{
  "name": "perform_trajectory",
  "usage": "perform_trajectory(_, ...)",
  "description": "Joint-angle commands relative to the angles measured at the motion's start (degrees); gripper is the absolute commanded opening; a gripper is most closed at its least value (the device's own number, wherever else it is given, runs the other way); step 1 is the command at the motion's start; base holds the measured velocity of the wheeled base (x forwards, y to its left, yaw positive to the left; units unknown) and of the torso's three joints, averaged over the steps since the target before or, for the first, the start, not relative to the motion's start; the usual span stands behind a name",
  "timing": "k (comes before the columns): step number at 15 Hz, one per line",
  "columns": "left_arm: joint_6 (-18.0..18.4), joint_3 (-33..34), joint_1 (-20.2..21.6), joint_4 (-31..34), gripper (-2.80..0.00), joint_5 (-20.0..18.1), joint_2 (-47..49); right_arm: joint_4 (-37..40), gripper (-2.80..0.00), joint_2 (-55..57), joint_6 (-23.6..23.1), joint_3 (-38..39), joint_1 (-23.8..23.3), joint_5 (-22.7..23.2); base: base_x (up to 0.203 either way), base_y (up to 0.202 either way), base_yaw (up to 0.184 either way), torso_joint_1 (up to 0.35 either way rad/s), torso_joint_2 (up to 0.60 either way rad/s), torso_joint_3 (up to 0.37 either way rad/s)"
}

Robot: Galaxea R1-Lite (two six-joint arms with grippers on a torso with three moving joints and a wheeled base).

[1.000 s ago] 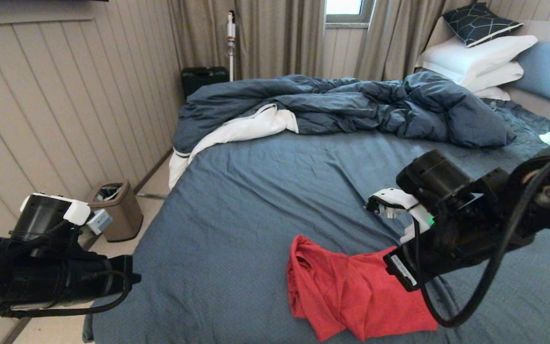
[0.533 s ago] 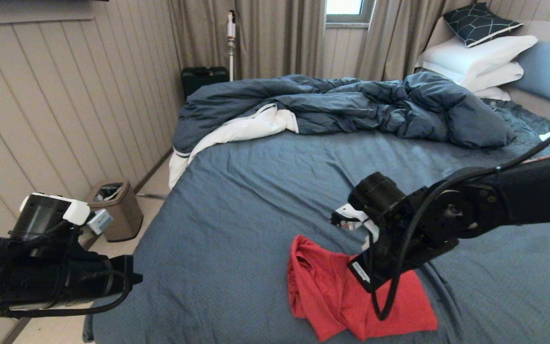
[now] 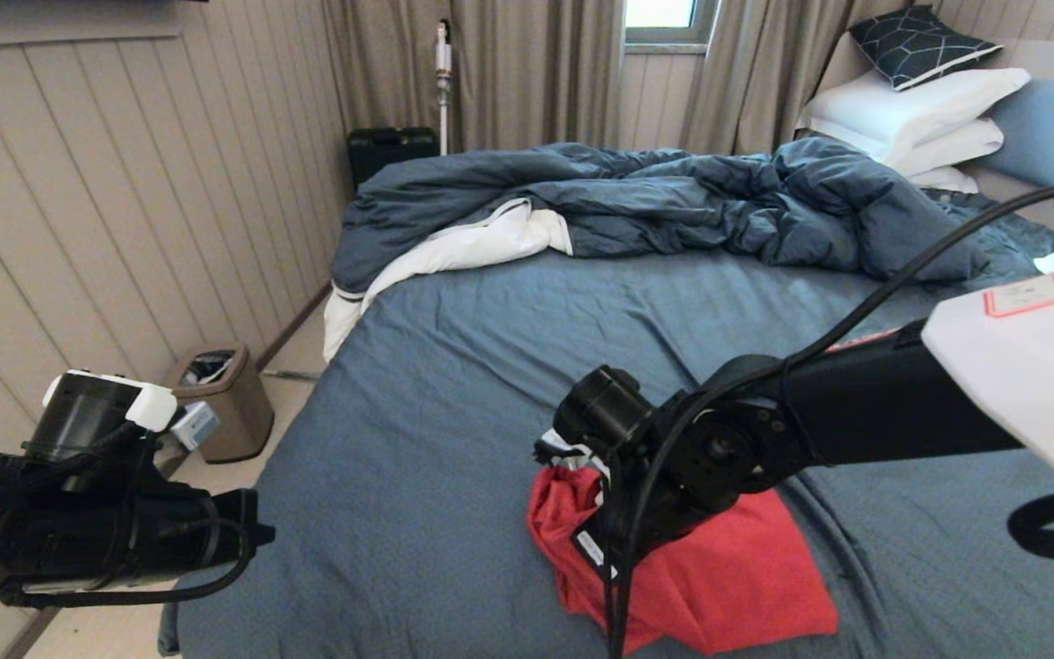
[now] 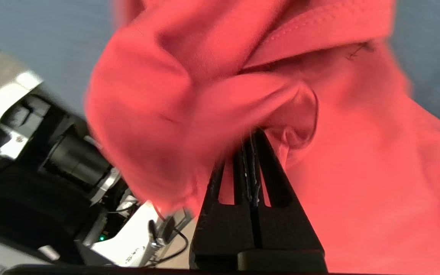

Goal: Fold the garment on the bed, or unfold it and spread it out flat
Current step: Fold the red T-shirt

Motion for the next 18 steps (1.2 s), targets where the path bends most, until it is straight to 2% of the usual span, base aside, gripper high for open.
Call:
perform_trajectory(1,-0.13,0.0,0.01,-0.05,-2.8,-0.01,0.17,-0.3,-2.8,-0.39,0.03,-0.04,2.27,0.03,0.0,0.0,0.0,0.0,0.0,0.0)
perform_trajectory(4,-0.13,-0.05,0.01,-0.05,-2.8,-0.02,0.13,-0.81,-2.8,-2.97,0.04,0.99,5.15,0.11,0.0,0.0,0.0,0.0,0.0,0.0)
perform_trajectory(10,-0.13,0.04,0.01,-0.05,-2.8,-0.1,0.13,-0.9,-2.8,-11.13,0.04,3.81,5.47,0.08,0.0,0.0,0.0,0.0,0.0,0.0)
perform_trajectory(14,-0.13,0.04,0.01,0.04,-2.8,-0.19,0.13,-0.88,-2.8,-15.58,0.02,4.34,4.38,0.29,0.0,0.0,0.0,0.0,0.0,0.0)
perform_trajectory(18,-0.13,0.04,-0.08,0.04,-2.8,-0.19,-0.04,-0.89,-2.8,-11.89,-0.05,5.34,-0.89,0.14,0.0,0.0,0.0,0.0,0.0,0.0)
